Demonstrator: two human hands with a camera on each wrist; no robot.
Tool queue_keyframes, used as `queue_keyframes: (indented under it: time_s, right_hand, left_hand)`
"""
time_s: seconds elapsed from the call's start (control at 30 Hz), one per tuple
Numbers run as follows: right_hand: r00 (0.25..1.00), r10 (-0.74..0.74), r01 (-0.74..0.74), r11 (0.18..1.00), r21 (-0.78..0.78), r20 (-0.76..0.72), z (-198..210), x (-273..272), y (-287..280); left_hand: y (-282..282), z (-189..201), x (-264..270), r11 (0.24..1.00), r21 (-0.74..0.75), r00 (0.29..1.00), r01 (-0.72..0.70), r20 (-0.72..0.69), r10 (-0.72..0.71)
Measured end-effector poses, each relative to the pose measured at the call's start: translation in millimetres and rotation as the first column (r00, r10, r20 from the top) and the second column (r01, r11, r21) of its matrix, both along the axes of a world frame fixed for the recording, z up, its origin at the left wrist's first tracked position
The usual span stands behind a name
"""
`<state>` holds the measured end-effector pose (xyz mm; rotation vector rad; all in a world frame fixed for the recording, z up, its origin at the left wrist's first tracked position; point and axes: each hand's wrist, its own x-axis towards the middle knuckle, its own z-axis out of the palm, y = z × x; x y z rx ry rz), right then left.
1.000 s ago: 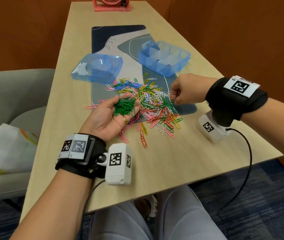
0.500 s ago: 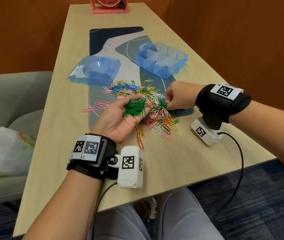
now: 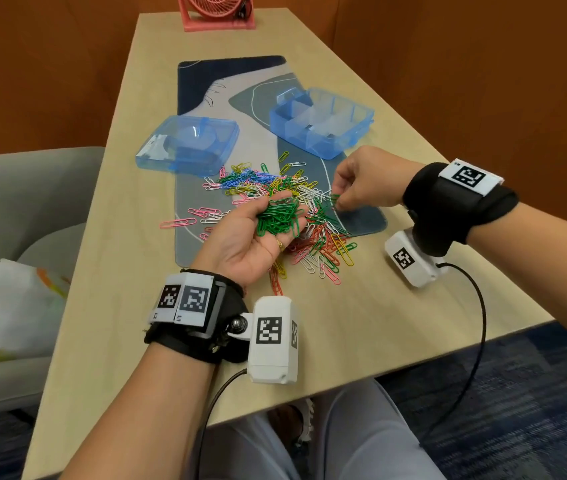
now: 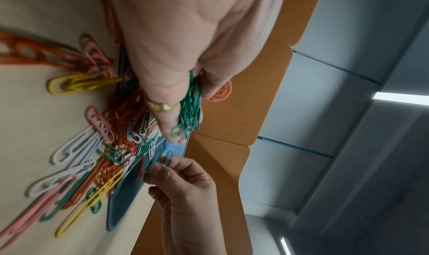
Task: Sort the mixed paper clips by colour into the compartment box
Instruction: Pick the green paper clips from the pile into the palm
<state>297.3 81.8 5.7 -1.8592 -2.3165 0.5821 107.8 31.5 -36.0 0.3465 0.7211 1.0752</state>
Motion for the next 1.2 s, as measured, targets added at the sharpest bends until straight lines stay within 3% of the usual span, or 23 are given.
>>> queue_keyframes:
  time_s: [0.23, 0.47, 0.6, 0.8, 1.03, 1.2]
  right_hand:
    - [0.986, 0.117, -0.118, 0.993, -0.006, 0.12, -5.5, -11.3, 2.6]
    - [0.97, 0.143, -0.145, 0.989, -0.008, 0.196, -9.0, -12.7, -1.4]
    - [0.985, 0.108, -0.108, 0.994, -0.007, 0.133, -4.5, -10.7, 0.1]
    - [0.985, 0.139, -0.143, 0.989, -0.034, -0.104, 22.9, -22.2, -8.5]
    - [0.956, 0.244, -0.252, 0.967, -0.029, -0.162, 35.1, -46.1, -17.2]
    - [0.958, 0.233, -0.235, 0.972, 0.008, -0.17, 36.3, -49.8, -16.6]
  left_hand:
    - [0.5, -4.1, -0.4, 1.0, 0.017, 1.0, -0.005, -0.006, 0.005]
    - [1.1, -6.8, -4.1, 1.0, 0.017, 1.0, -0.014, 0.005, 0.014]
    - [1.6, -7.1, -7.0, 1.0, 0.01, 1.0, -0.02, 0.024, 0.02]
    - [2.7, -8.4, -5.9, 1.0, 0.002, 1.0, 0.003, 0.024, -0.003]
    - [1.8, -7.2, -2.6, 1.0, -0.006, 0.983, 0.028, 0.181, -0.026]
    - [1.7, -6.5, -3.6, 1.0, -0.014, 0.968, 0.011, 0.249, -0.008]
